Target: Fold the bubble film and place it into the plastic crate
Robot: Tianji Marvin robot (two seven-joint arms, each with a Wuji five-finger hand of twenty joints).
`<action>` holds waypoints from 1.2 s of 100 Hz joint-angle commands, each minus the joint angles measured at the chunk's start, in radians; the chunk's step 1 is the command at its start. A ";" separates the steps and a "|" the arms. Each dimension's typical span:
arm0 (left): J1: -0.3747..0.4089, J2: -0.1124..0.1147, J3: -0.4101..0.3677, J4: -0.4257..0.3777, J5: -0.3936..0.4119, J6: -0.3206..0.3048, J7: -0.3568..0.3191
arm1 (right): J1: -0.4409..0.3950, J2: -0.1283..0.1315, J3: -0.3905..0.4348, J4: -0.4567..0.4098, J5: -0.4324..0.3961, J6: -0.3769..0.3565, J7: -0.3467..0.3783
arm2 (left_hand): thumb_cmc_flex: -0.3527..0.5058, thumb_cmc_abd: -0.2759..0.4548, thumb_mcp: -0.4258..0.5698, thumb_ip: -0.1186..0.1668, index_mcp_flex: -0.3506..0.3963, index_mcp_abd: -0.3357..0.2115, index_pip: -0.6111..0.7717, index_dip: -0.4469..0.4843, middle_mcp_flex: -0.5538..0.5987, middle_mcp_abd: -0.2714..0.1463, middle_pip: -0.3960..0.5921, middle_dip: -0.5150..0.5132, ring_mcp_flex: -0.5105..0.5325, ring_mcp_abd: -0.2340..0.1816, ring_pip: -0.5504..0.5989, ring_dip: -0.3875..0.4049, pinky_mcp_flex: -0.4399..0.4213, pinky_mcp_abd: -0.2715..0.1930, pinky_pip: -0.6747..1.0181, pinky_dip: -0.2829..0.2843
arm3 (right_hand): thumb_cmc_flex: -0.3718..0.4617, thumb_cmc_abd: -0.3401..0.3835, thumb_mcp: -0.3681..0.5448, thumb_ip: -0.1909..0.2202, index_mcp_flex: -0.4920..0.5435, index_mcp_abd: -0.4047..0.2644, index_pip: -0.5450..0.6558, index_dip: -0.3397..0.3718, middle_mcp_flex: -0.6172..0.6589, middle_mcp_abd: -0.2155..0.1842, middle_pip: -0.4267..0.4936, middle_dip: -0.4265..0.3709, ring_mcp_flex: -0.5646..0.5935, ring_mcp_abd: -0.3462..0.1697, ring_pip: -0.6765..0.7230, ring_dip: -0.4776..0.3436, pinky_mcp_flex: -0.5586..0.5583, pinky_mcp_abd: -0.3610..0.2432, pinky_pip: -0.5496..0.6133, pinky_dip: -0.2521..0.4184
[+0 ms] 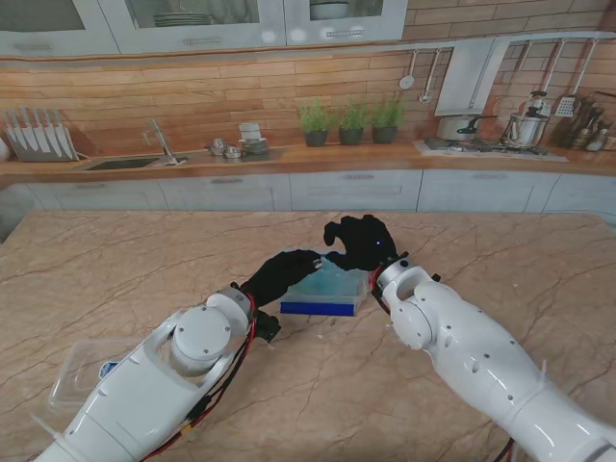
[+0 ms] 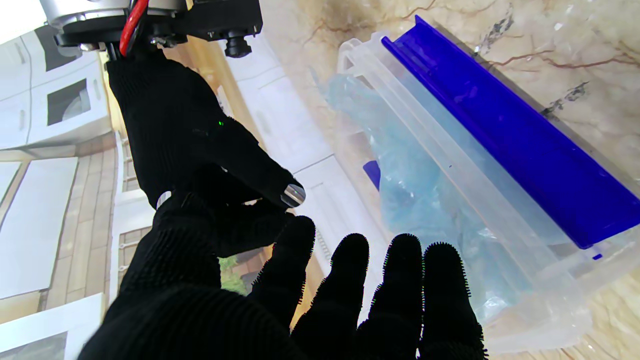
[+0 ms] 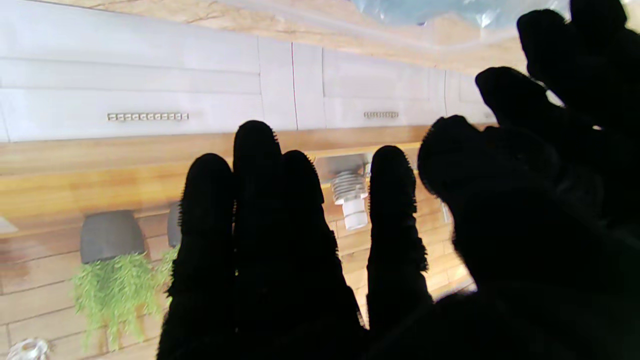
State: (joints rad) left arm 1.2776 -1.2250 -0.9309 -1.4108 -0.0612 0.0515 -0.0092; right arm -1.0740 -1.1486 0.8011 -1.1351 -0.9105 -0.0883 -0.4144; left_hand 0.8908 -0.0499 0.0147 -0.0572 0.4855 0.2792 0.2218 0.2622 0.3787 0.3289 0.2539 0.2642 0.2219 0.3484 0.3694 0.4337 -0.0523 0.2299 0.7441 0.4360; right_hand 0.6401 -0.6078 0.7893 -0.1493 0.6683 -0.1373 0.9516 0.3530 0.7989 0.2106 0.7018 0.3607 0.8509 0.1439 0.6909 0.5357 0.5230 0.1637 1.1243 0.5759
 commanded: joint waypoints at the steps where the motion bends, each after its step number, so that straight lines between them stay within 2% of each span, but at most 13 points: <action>1: 0.013 -0.001 -0.004 -0.018 0.003 -0.013 0.006 | -0.025 0.009 0.012 -0.026 -0.010 0.001 -0.010 | 0.017 0.031 -0.024 0.036 -0.003 -0.049 0.033 0.007 -0.011 -0.024 0.005 0.004 -0.004 -0.009 -0.001 -0.001 0.000 0.007 0.004 -0.004 | -0.015 0.042 -0.015 0.038 -0.025 0.008 -0.007 -0.001 -0.025 0.016 0.004 0.000 -0.032 0.026 -0.009 -0.014 -0.015 0.011 -0.019 -0.014; 25: 0.040 0.003 -0.024 -0.049 0.025 -0.062 0.035 | -0.144 0.013 0.124 -0.134 -0.011 0.011 -0.026 | 0.019 0.026 -0.023 0.036 0.007 -0.055 0.039 0.011 0.005 -0.025 0.008 0.010 0.009 -0.012 0.005 0.005 0.010 0.018 0.012 -0.001 | -0.026 0.058 -0.036 0.043 -0.035 0.010 -0.031 0.002 -0.043 0.024 -0.010 -0.005 -0.059 0.034 -0.018 -0.015 -0.047 0.024 -0.031 -0.014; 40: 0.077 0.018 -0.059 -0.095 0.072 -0.085 0.039 | -0.232 0.010 0.191 -0.209 0.006 0.013 -0.032 | 0.018 0.022 -0.022 0.037 0.012 -0.067 0.051 0.018 0.014 -0.031 0.008 0.016 0.024 -0.015 0.013 0.015 0.024 0.052 0.049 0.018 | -0.073 0.098 -0.071 0.073 -0.045 0.020 -0.118 0.052 -0.064 0.025 -0.029 -0.011 -0.098 0.045 -0.027 -0.004 -0.099 0.051 -0.048 0.015; 55: 0.144 0.048 -0.131 -0.166 0.181 -0.088 0.024 | -0.319 0.007 0.260 -0.282 0.010 -0.022 -0.079 | 0.016 0.015 -0.023 0.036 0.027 -0.073 0.063 0.025 0.027 -0.026 0.008 0.018 0.031 -0.013 0.012 0.018 0.025 0.067 0.060 0.025 | -0.101 0.146 -0.109 0.095 -0.055 0.017 -0.149 0.079 -0.054 0.016 -0.032 -0.013 -0.099 0.044 -0.022 0.006 -0.118 0.067 -0.050 0.035; 65: 0.200 0.066 -0.190 -0.219 0.278 -0.078 0.024 | -0.386 0.004 0.302 -0.346 0.016 -0.023 -0.094 | 0.013 0.006 -0.025 0.035 0.043 -0.072 0.070 0.030 0.047 -0.019 0.008 0.019 0.046 -0.003 0.014 0.022 0.037 0.085 0.073 0.033 | -0.112 0.188 -0.154 0.115 -0.056 0.027 -0.181 0.090 -0.052 0.021 -0.036 -0.014 -0.100 0.052 -0.020 0.013 -0.131 0.076 -0.058 0.049; 71: 0.236 0.078 -0.231 -0.249 0.346 -0.073 0.021 | -0.422 0.000 0.321 -0.378 0.032 -0.025 -0.093 | 0.007 0.005 -0.027 0.033 0.053 -0.072 0.072 0.032 0.059 -0.014 0.006 0.020 0.059 0.007 0.018 0.026 0.048 0.096 0.088 0.040 | -0.112 0.213 -0.184 0.127 -0.064 0.036 -0.212 0.100 -0.033 0.009 -0.039 -0.016 -0.087 0.059 -0.008 0.025 -0.133 0.080 -0.060 0.061; 74: 0.255 0.084 -0.252 -0.266 0.376 -0.068 0.013 | -0.437 -0.001 0.327 -0.390 0.042 -0.031 -0.094 | 0.001 0.006 -0.028 0.031 0.057 -0.074 0.069 0.033 0.069 -0.010 0.000 0.019 0.067 0.015 0.021 0.029 0.053 0.103 0.102 0.046 | -0.117 0.234 -0.213 0.140 -0.073 0.043 -0.251 0.133 -0.019 0.006 -0.040 -0.013 -0.067 0.062 0.002 0.035 -0.117 0.081 -0.058 0.074; 83: 0.318 0.107 -0.326 -0.325 0.444 -0.050 -0.044 | -0.489 -0.007 0.343 -0.435 0.086 -0.039 -0.079 | -0.018 0.022 -0.033 0.028 0.055 -0.080 0.058 0.033 0.082 -0.008 -0.010 0.018 0.081 0.024 0.031 0.038 0.063 0.108 0.132 0.058 | -0.146 0.267 -0.232 0.146 -0.098 0.056 -0.280 0.142 -0.010 0.015 -0.041 -0.014 -0.041 0.071 0.008 0.037 -0.094 0.086 -0.053 0.077; 86: 0.340 0.112 -0.349 -0.343 0.462 -0.046 -0.059 | -0.504 -0.010 0.348 -0.451 0.107 -0.041 -0.071 | -0.023 0.022 -0.035 0.027 0.058 -0.081 0.057 0.035 0.089 -0.006 -0.010 0.020 0.088 0.029 0.038 0.043 0.068 0.111 0.144 0.062 | -0.149 0.276 -0.265 0.163 -0.108 0.064 -0.320 0.185 -0.011 0.020 -0.047 -0.014 -0.039 0.075 0.002 0.037 -0.090 0.092 -0.063 0.079; 99: 0.448 0.129 -0.450 -0.419 0.545 -0.031 -0.104 | -0.586 -0.018 0.390 -0.532 0.226 -0.080 0.000 | -0.040 0.009 -0.041 0.026 0.060 -0.076 0.048 0.036 0.101 0.002 -0.018 0.021 0.097 0.042 0.044 0.049 0.075 0.125 0.166 0.070 | -0.170 0.258 -0.288 0.155 -0.169 0.085 -0.358 0.189 -0.050 0.044 -0.063 -0.021 -0.063 0.087 -0.045 0.017 -0.101 0.103 -0.103 0.065; 106: 0.504 0.135 -0.499 -0.454 0.608 -0.012 -0.116 | -0.629 -0.022 0.410 -0.572 0.285 -0.091 0.026 | -0.058 0.000 -0.041 0.028 0.052 -0.076 0.032 0.037 0.103 -0.001 -0.029 0.021 0.102 0.037 0.038 0.047 0.094 0.179 0.177 0.071 | -0.173 0.245 -0.288 0.152 -0.181 0.090 -0.372 0.187 -0.062 0.049 -0.075 -0.025 -0.071 0.088 -0.070 0.007 -0.108 0.103 -0.132 0.056; 112: 0.544 0.138 -0.532 -0.479 0.657 0.015 -0.124 | -0.666 -0.022 0.430 -0.604 0.332 -0.109 0.055 | -0.073 -0.008 -0.043 0.029 0.043 -0.073 0.025 0.038 0.097 -0.001 -0.034 0.023 0.099 0.033 0.031 0.045 0.100 0.200 0.179 0.070 | -0.170 0.242 -0.289 0.149 -0.198 0.091 -0.381 0.185 -0.080 0.052 -0.083 -0.027 -0.085 0.091 -0.084 0.002 -0.118 0.100 -0.148 0.053; 120: 0.588 0.142 -0.568 -0.505 0.720 0.069 -0.142 | -0.707 -0.027 0.444 -0.635 0.361 -0.117 0.051 | -0.090 -0.023 -0.044 0.032 0.027 -0.066 0.015 0.038 0.085 -0.002 -0.040 0.024 0.090 0.043 0.023 0.043 0.105 0.216 0.184 0.069 | -0.164 0.234 -0.290 0.148 -0.190 0.097 -0.385 0.185 -0.080 0.058 -0.087 -0.029 -0.088 0.098 -0.091 0.001 -0.125 0.104 -0.160 0.053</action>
State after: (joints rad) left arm 1.8329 -1.0935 -1.4833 -1.9143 0.6600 0.0927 -0.1370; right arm -1.7489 -1.1703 1.2487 -1.7566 -0.5404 -0.2005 -0.3506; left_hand 0.8286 -0.0517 -0.0088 -0.0572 0.5395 0.2382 0.2654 0.2874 0.4754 0.3272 0.2435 0.2842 0.3149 0.3735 0.4076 0.4681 0.0484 0.4154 0.8998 0.4856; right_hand 0.5014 -0.4028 0.5220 -0.0208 0.4959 -0.0453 0.5864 0.5298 0.7402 0.2648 0.6315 0.3448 0.7807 0.2298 0.6201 0.5487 0.4130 0.2562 0.9989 0.6272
